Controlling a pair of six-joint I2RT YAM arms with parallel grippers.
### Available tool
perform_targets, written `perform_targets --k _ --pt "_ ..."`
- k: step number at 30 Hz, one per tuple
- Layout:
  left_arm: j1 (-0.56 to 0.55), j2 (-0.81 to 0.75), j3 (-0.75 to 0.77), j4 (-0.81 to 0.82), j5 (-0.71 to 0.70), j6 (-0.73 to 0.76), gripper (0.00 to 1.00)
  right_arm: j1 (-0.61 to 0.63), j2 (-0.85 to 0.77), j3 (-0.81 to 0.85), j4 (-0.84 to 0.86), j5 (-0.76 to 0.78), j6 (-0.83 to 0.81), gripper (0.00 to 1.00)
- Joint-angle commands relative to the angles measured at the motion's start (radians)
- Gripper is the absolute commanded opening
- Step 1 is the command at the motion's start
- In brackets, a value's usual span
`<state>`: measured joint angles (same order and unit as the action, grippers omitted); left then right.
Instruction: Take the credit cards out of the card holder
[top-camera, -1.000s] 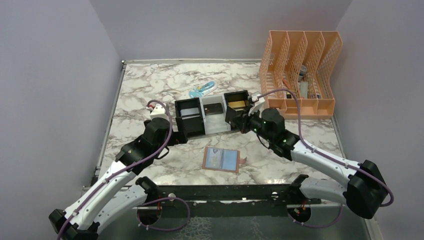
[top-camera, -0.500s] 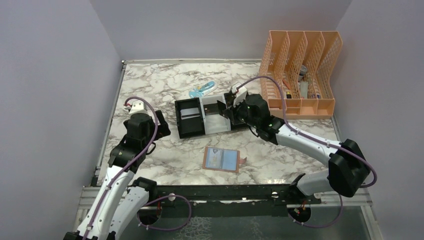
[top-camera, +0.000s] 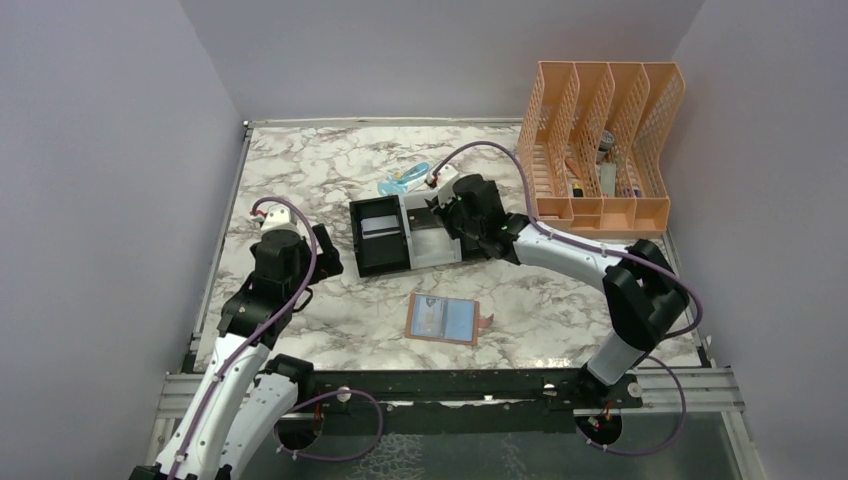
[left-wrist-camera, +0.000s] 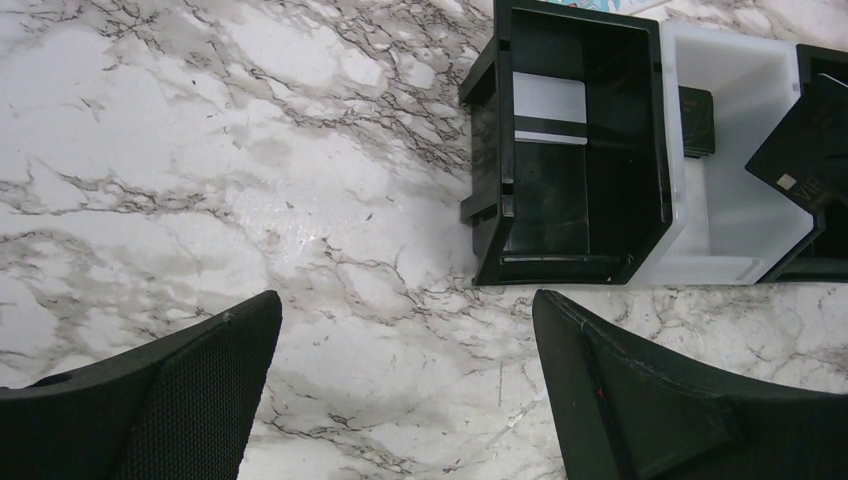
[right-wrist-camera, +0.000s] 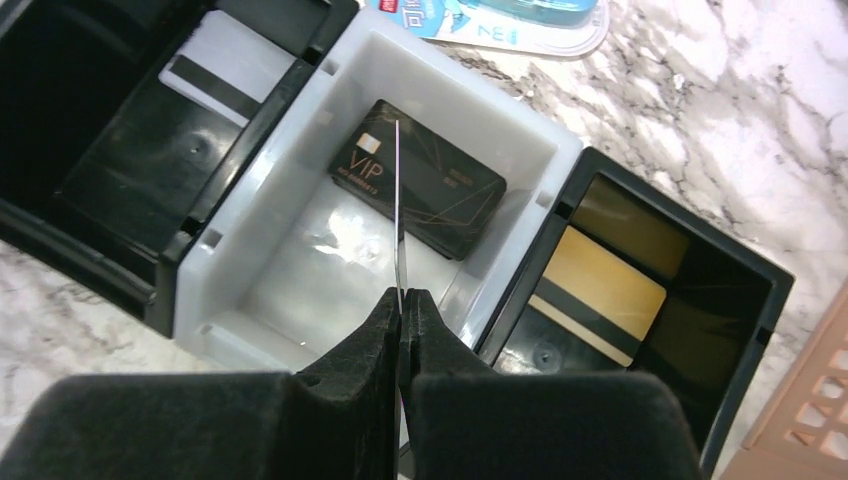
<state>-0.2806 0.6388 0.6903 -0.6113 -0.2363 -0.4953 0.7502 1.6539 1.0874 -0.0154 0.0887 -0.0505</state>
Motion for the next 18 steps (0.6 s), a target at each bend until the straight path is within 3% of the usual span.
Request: perform_targets --k 1,6,11,18 --pt "0.010 -0.030 -0.007 0.033 0.011 0.012 0.99 0.015 0.069 0.082 -0.020 0.098 -0.114 0.01" --pt "0.016 -0.029 -0.011 0.042 0.028 0.018 0.99 0.039 0.150 0.109 0.003 0.164 -0.254 0.01" --pt "0.026 -0.022 -0.011 0.046 0.040 0.020 0.99 0.071 0.202 0.086 0.126 0.325 -0.384 0.01" --pt "0.050 -0.023 -0.015 0.055 0.062 0.026 0.99 0.083 0.241 0.060 0.254 0.359 -0.523 0.01"
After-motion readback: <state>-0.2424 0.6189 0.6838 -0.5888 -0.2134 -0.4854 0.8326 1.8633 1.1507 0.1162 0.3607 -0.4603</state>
